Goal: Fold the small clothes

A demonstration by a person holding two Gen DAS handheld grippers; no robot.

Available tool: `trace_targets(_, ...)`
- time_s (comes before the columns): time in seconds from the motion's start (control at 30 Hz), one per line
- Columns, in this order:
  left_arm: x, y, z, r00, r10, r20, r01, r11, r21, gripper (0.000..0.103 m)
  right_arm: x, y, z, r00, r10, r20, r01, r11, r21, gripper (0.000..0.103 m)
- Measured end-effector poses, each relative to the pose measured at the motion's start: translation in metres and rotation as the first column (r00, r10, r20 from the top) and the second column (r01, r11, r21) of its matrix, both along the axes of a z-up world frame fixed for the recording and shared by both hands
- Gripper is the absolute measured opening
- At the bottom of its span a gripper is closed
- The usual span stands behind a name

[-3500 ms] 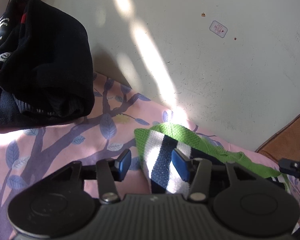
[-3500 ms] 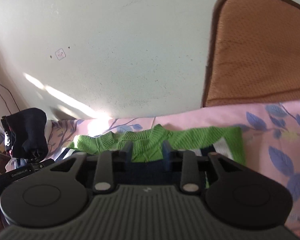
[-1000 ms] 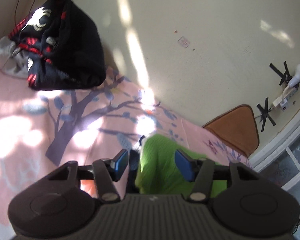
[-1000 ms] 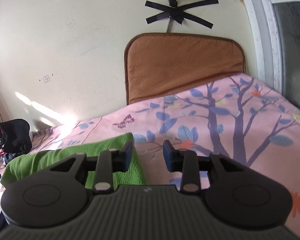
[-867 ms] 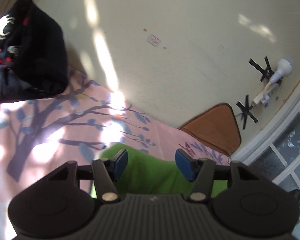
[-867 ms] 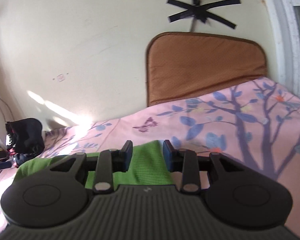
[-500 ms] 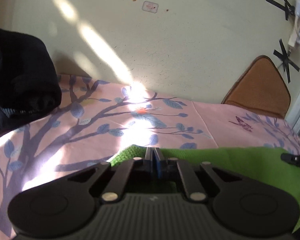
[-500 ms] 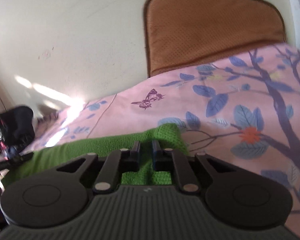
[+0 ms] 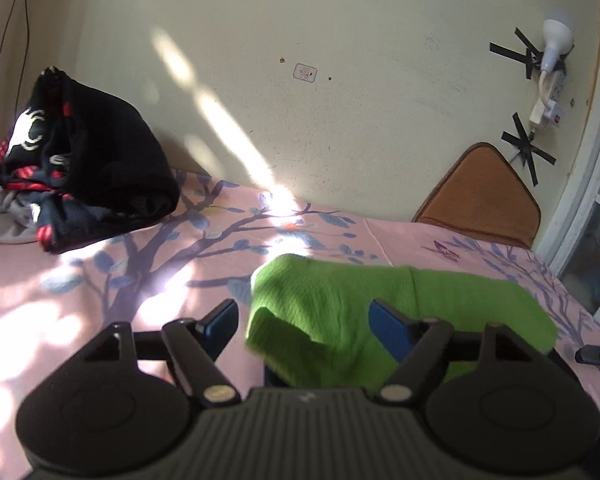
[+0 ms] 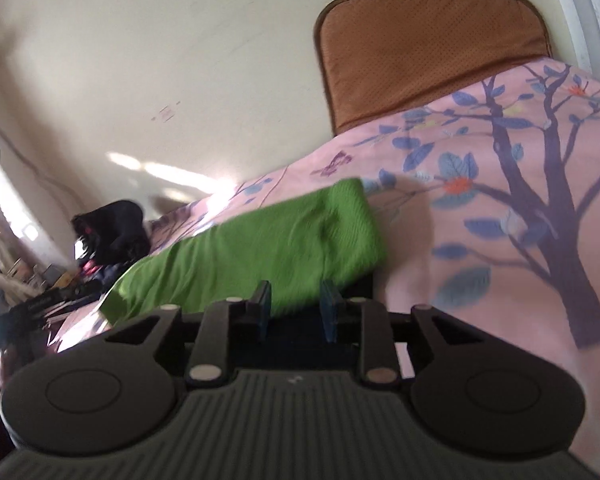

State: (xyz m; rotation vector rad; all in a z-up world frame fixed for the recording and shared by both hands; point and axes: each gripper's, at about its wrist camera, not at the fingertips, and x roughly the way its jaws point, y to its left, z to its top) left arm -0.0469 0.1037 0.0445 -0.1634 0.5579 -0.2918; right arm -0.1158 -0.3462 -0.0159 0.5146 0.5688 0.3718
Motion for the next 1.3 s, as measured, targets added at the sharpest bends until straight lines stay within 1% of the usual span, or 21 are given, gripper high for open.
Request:
trace_targets(0.07,-0.030,0.008,-0.002,1.000,0.006,-0.029,-0.005,1.000,0.018,0.074,-0.025,-0.003,-0.008,0.999,0.044,-0.033,-0.043,0.999,0.024,0.031)
trace_targets(0.17,-0.069,0.017,-0.010,0.996,0.017,-0.087,-0.017,1.000,0.007,0.074,-0.059,-0.005,-0.020,0.996,0.047,-0.078,-0.044,0.998,0.051,0.031)
trace_targets(0.23,-0.088,0.021,-0.016,0.990,0.025,-0.136,-0.028,1.000,-0.015,0.074,-0.076,-0.006,-0.024,0.994,0.060,-0.087,-0.052,0.995,0.087,0.030)
trace_targets(0.33,-0.108,0.027,-0.023,0.976,0.026,-0.218,-0.035,0.999,-0.040,0.072,-0.091,-0.001,-0.020,0.992,0.086,-0.088,-0.079,0.994,0.071,0.031)
trace_targets(0.37,-0.112,0.027,-0.025,0.970,0.024,-0.241,-0.032,0.999,-0.029,0.070,-0.094,0.002,-0.020,0.990,0.101,-0.094,-0.096,0.993,0.064,0.031)
trace_targets(0.43,-0.126,0.025,-0.027,0.969,0.027,-0.244,-0.022,0.999,0.024,0.069,-0.098,0.009,-0.021,0.986,0.129,-0.101,-0.124,0.991,0.056,0.031)
trace_targets(0.53,-0.138,0.016,-0.025,0.965,0.013,-0.261,0.008,0.997,0.076,0.065,-0.099,0.018,-0.030,0.976,0.190,-0.103,-0.178,0.977,0.114,0.031)
trace_targets(0.57,-0.142,0.011,-0.025,0.963,-0.003,-0.269,0.029,0.995,0.092,0.056,-0.101,0.023,-0.033,0.971,0.215,-0.101,-0.203,0.972,0.120,0.026)
trace_targets(0.6,-0.145,0.007,-0.023,0.960,-0.020,-0.280,0.053,0.993,0.109,0.043,-0.100,0.028,-0.033,0.969,0.226,-0.097,-0.216,0.971,0.106,0.022)
trace_targets(0.63,-0.147,0.004,-0.022,0.955,-0.043,-0.293,0.082,0.989,0.122,0.035,-0.100,0.032,-0.033,0.968,0.232,-0.094,-0.224,0.971,0.088,0.011)
trace_targets(0.67,-0.148,0.004,-0.021,0.948,-0.070,-0.310,0.109,0.988,0.110,0.021,-0.100,0.034,-0.032,0.969,0.230,-0.086,-0.223,0.971,0.082,0.009)
trace_targets(0.73,-0.148,0.005,-0.019,0.939,-0.086,-0.332,0.123,0.988,0.092,0.017,-0.098,0.032,-0.028,0.974,0.221,-0.054,-0.215,0.971,0.100,0.009)
trace_targets(0.8,-0.145,0.010,-0.019,0.932,-0.091,-0.352,0.116,0.992,0.049,0.010,-0.097,0.028,-0.022,0.977,0.213,-0.014,-0.210,0.971,0.117,0.008)
trace_targets(0.87,-0.140,0.018,-0.016,0.925,-0.128,-0.359,0.112,0.992,-0.063,0.010,-0.095,0.024,-0.011,0.978,0.206,0.039,-0.209,0.970,0.121,0.008)
trace_targets(0.93,-0.134,0.026,-0.009,0.926,-0.166,-0.339,0.107,0.977,-0.184,0.010,-0.089,0.021,-0.002,0.979,0.191,0.078,-0.199,0.973,0.119,0.008)
trace_targets(0.97,-0.130,0.029,-0.003,0.931,-0.176,-0.319,0.101,0.966,-0.237,0.010,-0.083,0.017,0.003,0.979,0.177,0.101,-0.189,0.975,0.121,0.008)
trace_targets(1.03,-0.117,0.035,0.009,0.946,-0.178,-0.272,0.089,0.947,-0.309,0.010,-0.067,0.011,0.012,0.978,0.150,0.143,-0.169,0.976,0.134,0.008)
trace_targets(1.13,-0.088,0.043,0.026,0.963,-0.158,-0.218,0.064,0.920,-0.386,0.010,-0.036,0.002,0.025,0.980,0.089,0.177,-0.117,0.981,0.155,0.007)
trace_targets(1.2,-0.062,0.044,0.035,0.975,-0.130,-0.179,0.048,0.914,-0.402,0.010,-0.007,-0.009,0.031,0.983,0.040,0.178,-0.074,0.979,0.189,0.007)
trace_targets(1.27,-0.029,0.043,0.038,0.980,-0.096,-0.174,0.015,0.910,-0.415,0.010,0.024,-0.015,0.037,0.985,-0.013,0.170,-0.020,0.981,0.195,0.007)
trace_targets(1.3,-0.010,0.042,0.036,0.980,-0.082,-0.183,-0.004,0.905,-0.426,0.010,0.039,-0.017,0.039,0.986,-0.059,0.159,0.028,0.981,0.192,0.006)
